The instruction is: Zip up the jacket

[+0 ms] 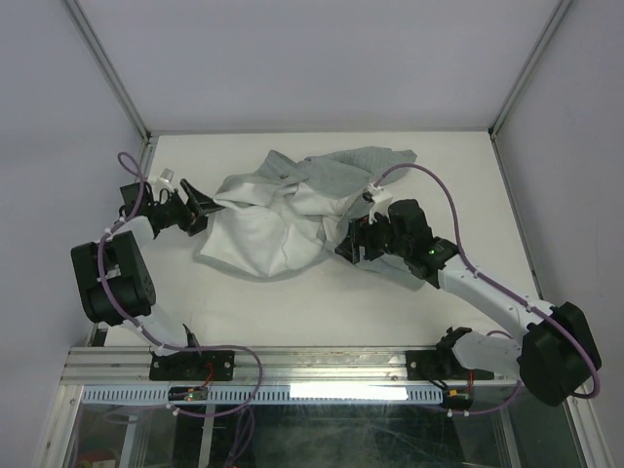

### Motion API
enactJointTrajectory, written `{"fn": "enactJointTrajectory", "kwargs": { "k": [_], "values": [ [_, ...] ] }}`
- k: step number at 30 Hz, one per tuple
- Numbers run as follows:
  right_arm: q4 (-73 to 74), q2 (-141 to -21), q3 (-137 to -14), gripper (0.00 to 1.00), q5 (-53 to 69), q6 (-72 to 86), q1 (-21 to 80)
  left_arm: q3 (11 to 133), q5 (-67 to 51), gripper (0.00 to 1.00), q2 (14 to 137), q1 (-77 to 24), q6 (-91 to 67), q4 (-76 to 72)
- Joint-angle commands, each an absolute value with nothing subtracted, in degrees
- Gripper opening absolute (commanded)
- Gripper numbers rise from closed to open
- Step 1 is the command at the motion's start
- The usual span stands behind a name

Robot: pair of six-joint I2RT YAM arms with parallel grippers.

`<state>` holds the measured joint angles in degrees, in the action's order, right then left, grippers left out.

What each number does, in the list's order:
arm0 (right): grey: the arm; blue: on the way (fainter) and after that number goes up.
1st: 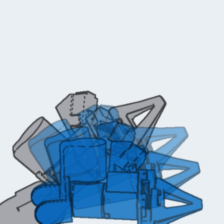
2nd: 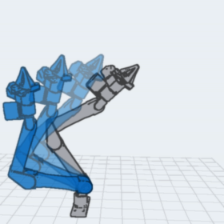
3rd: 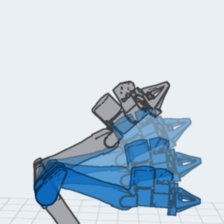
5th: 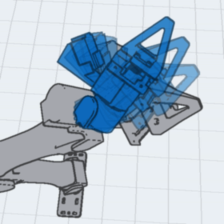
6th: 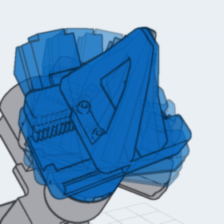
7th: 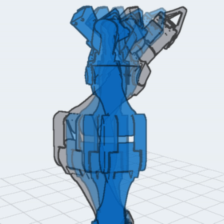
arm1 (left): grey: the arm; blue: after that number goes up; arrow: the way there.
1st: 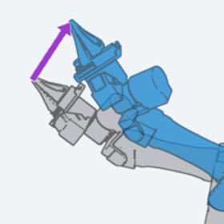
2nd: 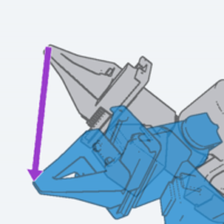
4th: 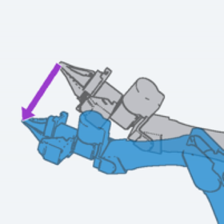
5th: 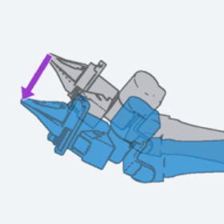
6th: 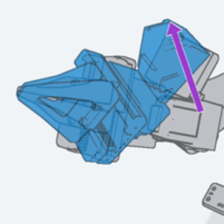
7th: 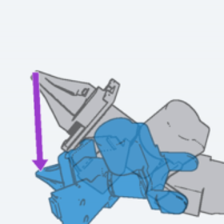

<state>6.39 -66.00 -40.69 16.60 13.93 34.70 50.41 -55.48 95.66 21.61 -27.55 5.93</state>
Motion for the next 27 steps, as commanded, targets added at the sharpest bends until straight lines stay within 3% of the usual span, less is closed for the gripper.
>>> {"fn": "enactJointTrajectory", "kwargs": {
  "k": [1, 4, 15, 20, 27],
  "values": [
    [2.9, -63.9, -40.6, 0.72, 17.2, 13.7, 34.7, 48.9, -57.4, 0.75, 89.5, 15.5, -26.1, 6.5],
    [2.7, -63.7, -40.5, 0.72, 17.3, 14.1, 34.7, 48.2, -54.4, 0.53, 87.1, 13.6, -25.5, 8.1],
    [1.7, -64.0, -40.8, 0.72, 16.9, 15.3, 34.9, 48.6, -39.6, 0.0, 78.9, 8.0, -20.2, 18.4],
    [2.4, -63.7, -41.4, 0.72, 15.3, 15.3, 34.8, 49.6, -31.9, 0.0, 72.4, 2.7, -21.2, 22.9],
    [7.8, -61.0, -42.4, 0.74, 4.6, 14.9, 34.8, 52.6, -21.7, 0.0, 61.8, -18.0, -29.5, 27.4]
  ]
}}
